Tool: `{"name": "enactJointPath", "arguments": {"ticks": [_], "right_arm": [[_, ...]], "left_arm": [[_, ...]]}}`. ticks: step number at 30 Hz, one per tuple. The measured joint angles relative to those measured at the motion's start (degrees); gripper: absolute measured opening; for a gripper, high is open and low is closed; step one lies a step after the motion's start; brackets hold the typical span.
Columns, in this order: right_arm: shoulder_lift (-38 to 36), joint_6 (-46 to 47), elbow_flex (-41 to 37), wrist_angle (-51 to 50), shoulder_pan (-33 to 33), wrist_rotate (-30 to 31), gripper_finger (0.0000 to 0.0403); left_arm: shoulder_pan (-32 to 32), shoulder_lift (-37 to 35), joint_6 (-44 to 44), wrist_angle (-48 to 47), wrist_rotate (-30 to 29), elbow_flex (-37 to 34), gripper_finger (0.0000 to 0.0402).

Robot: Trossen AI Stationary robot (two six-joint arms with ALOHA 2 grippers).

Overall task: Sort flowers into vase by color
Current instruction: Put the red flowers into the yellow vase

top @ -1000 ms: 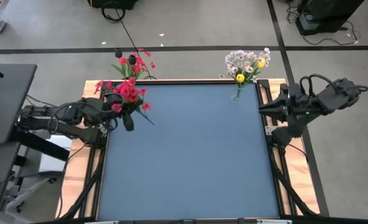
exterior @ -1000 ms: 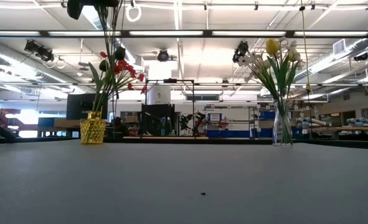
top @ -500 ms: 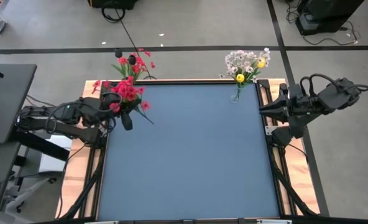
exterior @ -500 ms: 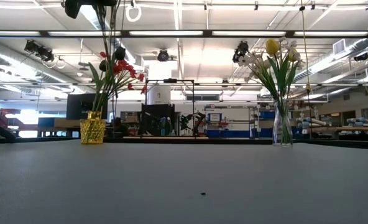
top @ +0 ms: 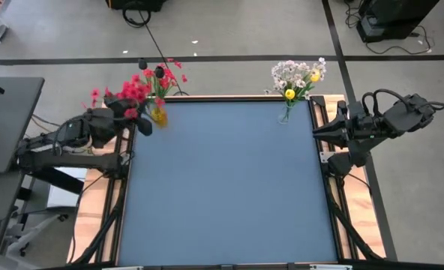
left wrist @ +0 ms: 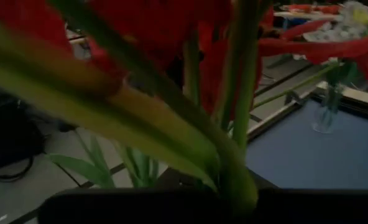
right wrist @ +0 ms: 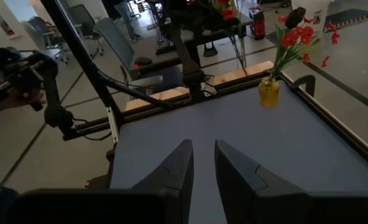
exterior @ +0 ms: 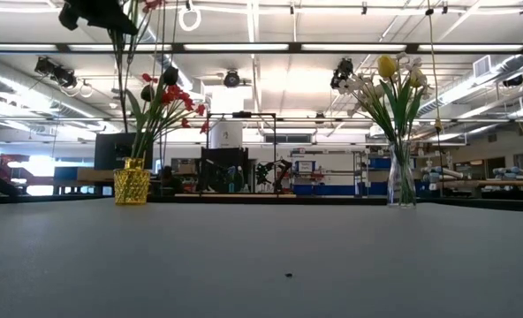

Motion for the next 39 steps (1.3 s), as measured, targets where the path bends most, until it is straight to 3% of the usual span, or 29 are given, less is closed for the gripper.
{"name": "enactJointPath", "arguments": {"ticks": [10, 25, 32, 39], "right_arm": [[0.0, 0.02, 0.0, 0.0, 0.01, 0.0, 0.0075], [0.0, 0.02, 0.0, -0.01, 0.01, -0.01, 0.0076], [0.0, 0.04, 0.0, -0.01, 0.02, 0.0, 0.0076], [0.0, 0.04, 0.0, -0.01, 0.02, 0.0, 0.0076]], "left_arm": [[17.92, 2.04, 9.03, 6.01, 16.23, 0.02, 0.0006], [35.41, 8.22, 9.71, 7.85, 30.45, 0.02, 0.0008], [38.4, 11.91, 8.31, 8.21, 32.18, 0.02, 0.0009], [42.81, 13.77, -4.05, 2.39, 32.53, 0.02, 0.0033]]}}
